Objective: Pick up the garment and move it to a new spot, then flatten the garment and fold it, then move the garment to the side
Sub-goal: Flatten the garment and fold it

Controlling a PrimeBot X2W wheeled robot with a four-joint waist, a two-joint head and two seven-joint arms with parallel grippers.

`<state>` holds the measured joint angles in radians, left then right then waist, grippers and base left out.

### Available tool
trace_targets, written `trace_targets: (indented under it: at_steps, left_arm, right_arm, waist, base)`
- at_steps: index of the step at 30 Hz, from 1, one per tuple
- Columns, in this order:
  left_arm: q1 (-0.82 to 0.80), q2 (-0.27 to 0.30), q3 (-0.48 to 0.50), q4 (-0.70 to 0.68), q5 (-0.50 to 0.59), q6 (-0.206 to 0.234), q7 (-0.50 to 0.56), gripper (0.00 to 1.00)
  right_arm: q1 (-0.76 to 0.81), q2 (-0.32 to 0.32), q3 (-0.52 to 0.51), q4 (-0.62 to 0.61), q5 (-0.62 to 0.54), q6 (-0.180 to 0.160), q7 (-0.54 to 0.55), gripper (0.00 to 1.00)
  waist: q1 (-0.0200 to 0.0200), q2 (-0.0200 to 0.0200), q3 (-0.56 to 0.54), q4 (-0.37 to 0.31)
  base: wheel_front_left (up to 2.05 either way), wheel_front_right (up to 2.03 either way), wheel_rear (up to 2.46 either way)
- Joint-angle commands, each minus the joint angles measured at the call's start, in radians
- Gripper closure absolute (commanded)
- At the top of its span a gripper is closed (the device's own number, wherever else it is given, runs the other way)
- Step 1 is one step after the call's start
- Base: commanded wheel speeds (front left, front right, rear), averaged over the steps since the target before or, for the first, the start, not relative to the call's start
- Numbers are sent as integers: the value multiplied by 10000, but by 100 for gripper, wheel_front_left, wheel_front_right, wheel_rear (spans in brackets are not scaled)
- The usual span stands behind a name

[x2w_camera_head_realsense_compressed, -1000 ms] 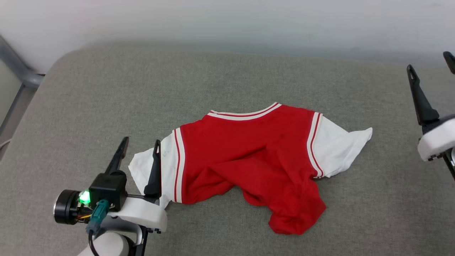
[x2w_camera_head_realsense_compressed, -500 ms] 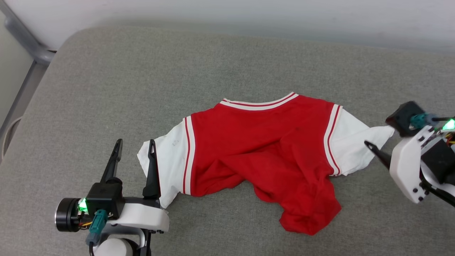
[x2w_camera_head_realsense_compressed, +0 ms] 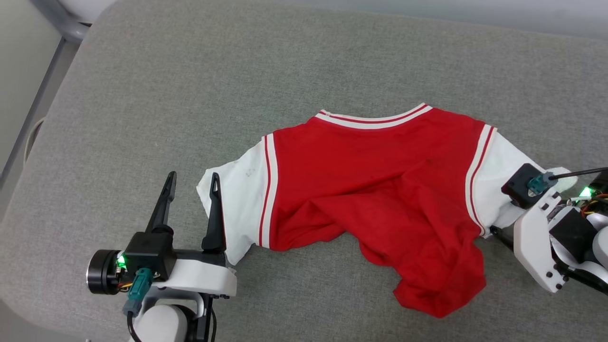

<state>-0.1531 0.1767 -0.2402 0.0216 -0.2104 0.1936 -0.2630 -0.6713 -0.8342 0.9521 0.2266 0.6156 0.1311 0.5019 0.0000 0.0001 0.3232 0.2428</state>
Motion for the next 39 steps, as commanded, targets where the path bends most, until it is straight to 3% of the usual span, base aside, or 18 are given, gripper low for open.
trace_targets:
  at_steps: [1, 2, 3, 4, 13, 23, 28, 34, 36, 39]
  left_arm:
    - [-83, -52, 94, 35, 88, -57, -25, 0]
    - [-61, -129, 182, 70, 155, -131, -25, 0]
    - [-18, -193, 267, 97, 207, -195, -25, 0]
    - [44, -238, 385, 132, 260, -266, -25, 0]
    - [503, -506, 1078, 363, 727, -719, -25, 0]
    - [963, -714, 1459, 463, 1051, -981, -25, 0]
    - [1121, -748, 1631, 550, 1141, -1129, -25, 0]
    - [1232, -767, 1820, 656, 1221, -1264, -25, 0]
    - [1280, -746, 1909, 709, 1261, -1294, -25, 0]
    - [1278, -651, 2028, 748, 1308, -1371, -25, 0]
  right_arm:
    - [323, 244, 420, 358, 91, -7, 48, 0]
    - [336, 289, 580, 491, 188, -7, -42, 0]
    - [308, 350, 687, 582, 286, -5, -191, 13]
    - [239, 392, 743, 634, 341, -5, -372, 100]
    - [-194, 115, 288, 179, 331, -10, -1888, 100]
    - [2214, -755, -1565, 24, 491, -10, -2197, 100]
    - [4085, -420, -2801, 437, 642, -10, -2388, 100]
    - [5871, 561, -3828, 1088, 493, -4, -2663, 100]
    - [6108, 957, -4186, 1162, 396, 10, -2960, 0]
    - [6172, 1324, -4892, 1032, -1, 5, -3603, 0]
  waist:
    - [0, -1, 57, 65]
    - [0, -1, 55, 70]
    - [0, -1, 36, 47]
    - [0, -1, -1, -1]
    - [0, -1, -845, -846]
    - [0, -1, -1483, -1481]
    - [0, -1, -1587, -1559]
    - [0, -1, -1724, -1609]
    - [0, -1, -1798, -1662]
    - [0, -1, -1943, -1790]
  base:
    - [0, 0, 0]
    - [0, 0, 0]
    - [0, 0, 0]
    - [0, 0, 0]
    - [0, 0, 0]
    - [0, 0, 0]
    - [0, 0, 0]
    - [0, 0, 0]
    - [0, 0, 0]
    - [0, 0, 0]
